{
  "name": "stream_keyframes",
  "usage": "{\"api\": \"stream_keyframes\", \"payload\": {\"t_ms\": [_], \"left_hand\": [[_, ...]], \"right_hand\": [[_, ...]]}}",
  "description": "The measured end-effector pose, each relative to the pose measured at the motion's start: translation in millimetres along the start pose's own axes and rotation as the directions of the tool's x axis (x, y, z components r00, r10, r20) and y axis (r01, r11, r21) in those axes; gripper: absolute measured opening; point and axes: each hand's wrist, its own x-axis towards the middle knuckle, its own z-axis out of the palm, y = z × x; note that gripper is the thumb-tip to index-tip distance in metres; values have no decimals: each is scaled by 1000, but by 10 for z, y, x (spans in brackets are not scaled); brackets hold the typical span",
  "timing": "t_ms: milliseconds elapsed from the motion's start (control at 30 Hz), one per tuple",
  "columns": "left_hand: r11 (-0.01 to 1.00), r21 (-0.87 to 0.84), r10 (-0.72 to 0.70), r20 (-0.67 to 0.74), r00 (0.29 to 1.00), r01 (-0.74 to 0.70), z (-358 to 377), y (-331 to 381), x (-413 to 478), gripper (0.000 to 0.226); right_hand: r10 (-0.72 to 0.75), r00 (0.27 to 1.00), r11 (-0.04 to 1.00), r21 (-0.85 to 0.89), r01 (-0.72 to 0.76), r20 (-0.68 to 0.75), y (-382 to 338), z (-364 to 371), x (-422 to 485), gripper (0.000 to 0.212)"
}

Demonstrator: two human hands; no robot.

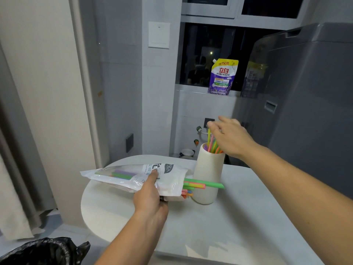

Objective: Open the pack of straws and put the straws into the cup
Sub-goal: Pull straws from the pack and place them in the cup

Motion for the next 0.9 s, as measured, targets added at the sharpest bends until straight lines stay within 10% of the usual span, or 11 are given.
{"api": "stream_keyframes", "payload": {"t_ms": [300, 433, 567, 900], "left_hand": [[999, -36, 24, 58, 998, -22, 49, 120, -17, 47], [996, -48, 82, 91, 993, -77, 115, 211, -102, 47], [978, -27, 210, 88, 974, -208, 164, 231, -151, 42], [917, 40, 387, 138, 911, -396, 210, 18, -169, 49]], "right_hand": [[189, 826, 844, 518, 141, -532, -376, -90, -725, 23], [421, 872, 607, 792, -67, -249, -475, 240, -1205, 28], [541, 771, 54, 900, -432, 337, -521, 493, -1297, 48], [490, 774, 21, 882, -470, 401, -609, 661, -1366, 42]]}}
